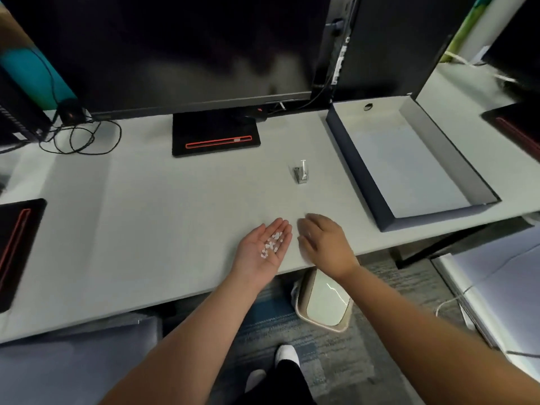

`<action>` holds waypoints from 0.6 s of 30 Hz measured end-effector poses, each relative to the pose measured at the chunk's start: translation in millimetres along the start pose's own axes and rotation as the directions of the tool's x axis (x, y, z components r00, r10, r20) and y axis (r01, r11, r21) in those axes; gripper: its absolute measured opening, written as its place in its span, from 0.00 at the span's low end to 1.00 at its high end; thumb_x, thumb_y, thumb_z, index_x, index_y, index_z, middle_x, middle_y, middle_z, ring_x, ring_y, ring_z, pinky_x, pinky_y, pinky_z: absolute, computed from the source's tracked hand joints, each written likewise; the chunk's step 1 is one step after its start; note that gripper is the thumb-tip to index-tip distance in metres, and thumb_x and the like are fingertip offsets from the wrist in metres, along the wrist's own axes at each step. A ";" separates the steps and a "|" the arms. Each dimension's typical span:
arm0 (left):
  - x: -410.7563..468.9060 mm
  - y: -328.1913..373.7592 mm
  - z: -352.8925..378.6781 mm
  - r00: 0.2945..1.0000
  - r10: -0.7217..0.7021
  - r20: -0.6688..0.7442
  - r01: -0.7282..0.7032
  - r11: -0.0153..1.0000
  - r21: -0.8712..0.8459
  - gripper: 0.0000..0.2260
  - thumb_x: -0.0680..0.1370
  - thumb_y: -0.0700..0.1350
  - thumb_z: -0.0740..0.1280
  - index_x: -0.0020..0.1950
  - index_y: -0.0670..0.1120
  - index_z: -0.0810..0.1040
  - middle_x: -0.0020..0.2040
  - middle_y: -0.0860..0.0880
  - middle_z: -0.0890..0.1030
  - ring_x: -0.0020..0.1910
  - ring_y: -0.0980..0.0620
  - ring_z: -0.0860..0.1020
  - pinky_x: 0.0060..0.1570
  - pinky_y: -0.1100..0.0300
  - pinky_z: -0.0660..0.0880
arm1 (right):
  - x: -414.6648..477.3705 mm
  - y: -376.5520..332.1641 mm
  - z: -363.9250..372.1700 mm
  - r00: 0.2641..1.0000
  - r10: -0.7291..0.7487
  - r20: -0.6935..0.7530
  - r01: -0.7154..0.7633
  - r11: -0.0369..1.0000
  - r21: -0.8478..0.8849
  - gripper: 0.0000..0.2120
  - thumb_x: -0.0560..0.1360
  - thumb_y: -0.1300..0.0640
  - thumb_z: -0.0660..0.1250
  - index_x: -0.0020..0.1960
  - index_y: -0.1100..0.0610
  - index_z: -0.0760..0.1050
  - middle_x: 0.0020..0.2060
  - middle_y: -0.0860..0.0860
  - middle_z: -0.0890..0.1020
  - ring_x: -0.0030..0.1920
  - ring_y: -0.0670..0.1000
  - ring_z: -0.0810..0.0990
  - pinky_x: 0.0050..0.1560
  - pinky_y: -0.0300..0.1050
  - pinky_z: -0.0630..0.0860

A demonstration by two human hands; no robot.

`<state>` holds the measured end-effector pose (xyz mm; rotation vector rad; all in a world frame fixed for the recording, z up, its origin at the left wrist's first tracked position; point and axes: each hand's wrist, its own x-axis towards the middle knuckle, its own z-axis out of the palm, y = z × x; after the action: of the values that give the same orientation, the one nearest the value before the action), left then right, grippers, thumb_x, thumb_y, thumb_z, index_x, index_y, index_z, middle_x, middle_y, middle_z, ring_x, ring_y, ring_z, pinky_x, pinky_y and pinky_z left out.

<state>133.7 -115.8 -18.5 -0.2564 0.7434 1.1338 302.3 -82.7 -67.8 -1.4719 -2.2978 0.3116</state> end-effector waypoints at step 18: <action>25.6 -140.7 -5.9 0.943 -0.333 -0.015 0.326 0.913 0.247 0.12 0.81 0.41 0.60 0.51 0.33 0.79 0.45 0.37 0.83 0.46 0.43 0.83 0.50 0.51 0.80 | -150.2 89.9 -12.1 0.906 0.421 0.035 -0.419 0.906 -0.050 0.08 0.74 0.57 0.66 0.52 0.57 0.79 0.45 0.54 0.81 0.46 0.57 0.77 0.47 0.51 0.75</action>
<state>261.8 -160.3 -64.3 -0.1483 0.7758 0.7143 436.9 -181.0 -122.6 -1.9984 -2.0074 0.4213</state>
